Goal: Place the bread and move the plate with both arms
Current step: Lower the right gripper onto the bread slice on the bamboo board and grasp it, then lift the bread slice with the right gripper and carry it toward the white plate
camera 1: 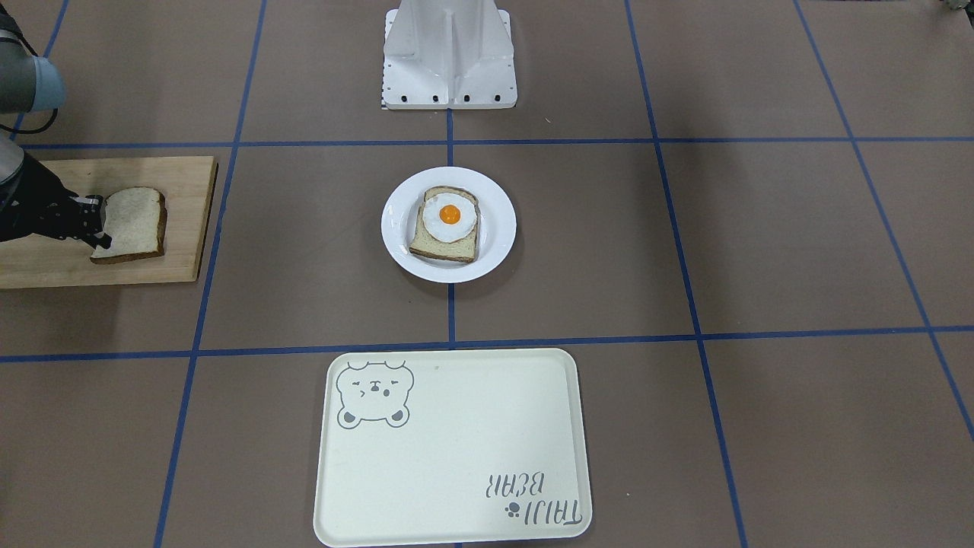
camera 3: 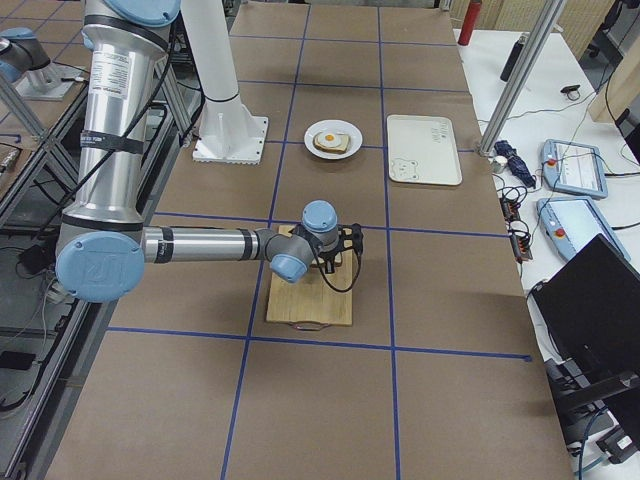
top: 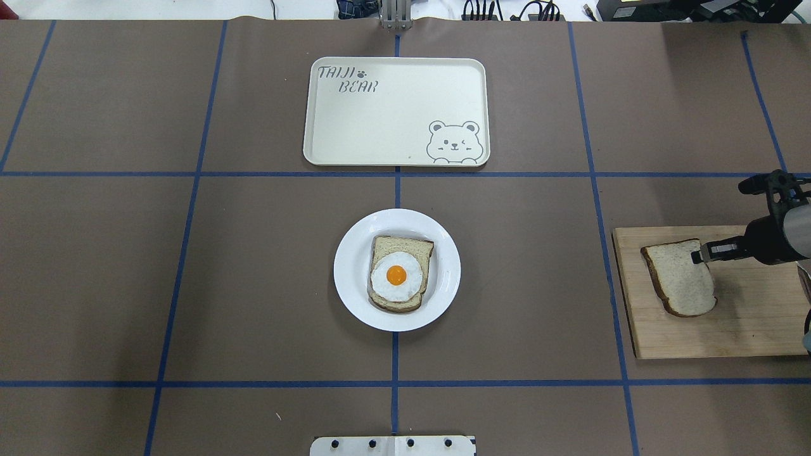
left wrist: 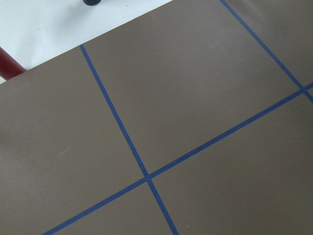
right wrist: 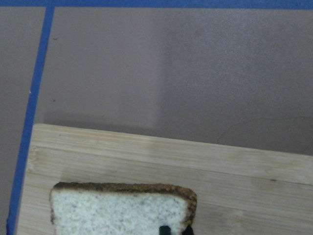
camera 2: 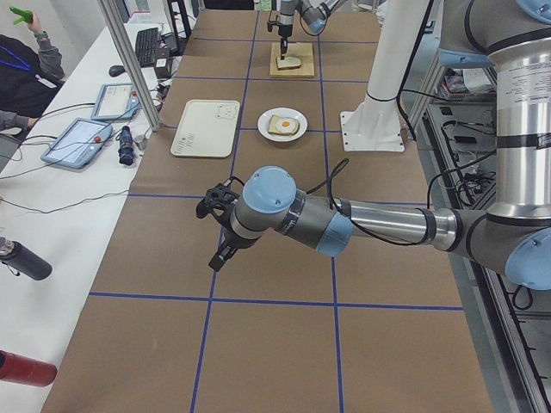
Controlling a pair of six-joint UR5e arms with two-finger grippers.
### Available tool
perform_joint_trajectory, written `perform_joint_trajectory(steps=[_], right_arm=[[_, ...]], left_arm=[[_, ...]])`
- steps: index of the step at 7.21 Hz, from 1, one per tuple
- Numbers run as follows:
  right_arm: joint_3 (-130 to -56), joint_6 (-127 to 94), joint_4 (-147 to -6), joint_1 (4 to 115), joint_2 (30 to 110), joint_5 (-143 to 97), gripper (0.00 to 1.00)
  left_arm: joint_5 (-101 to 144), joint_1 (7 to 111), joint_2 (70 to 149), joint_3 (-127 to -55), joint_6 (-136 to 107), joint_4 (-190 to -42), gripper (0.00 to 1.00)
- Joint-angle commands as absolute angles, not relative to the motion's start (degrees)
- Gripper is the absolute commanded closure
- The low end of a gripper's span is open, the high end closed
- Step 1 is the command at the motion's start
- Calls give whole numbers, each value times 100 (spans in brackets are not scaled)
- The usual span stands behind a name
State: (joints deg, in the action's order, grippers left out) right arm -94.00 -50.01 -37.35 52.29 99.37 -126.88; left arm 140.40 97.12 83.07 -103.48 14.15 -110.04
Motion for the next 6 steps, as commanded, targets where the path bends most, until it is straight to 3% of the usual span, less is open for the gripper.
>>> perform_joint_trajectory(steps=[1,6], right_arm=[[-9475,-4992,-3735,5379,9914,-13025,100],[-9835,-5558,-3727,6680,9591,-14687,100]], left_arm=[[14036,9712,8306,-10336,1415,-11004,1],[14045,9712,8323,-10327,1406,-10986,1]])
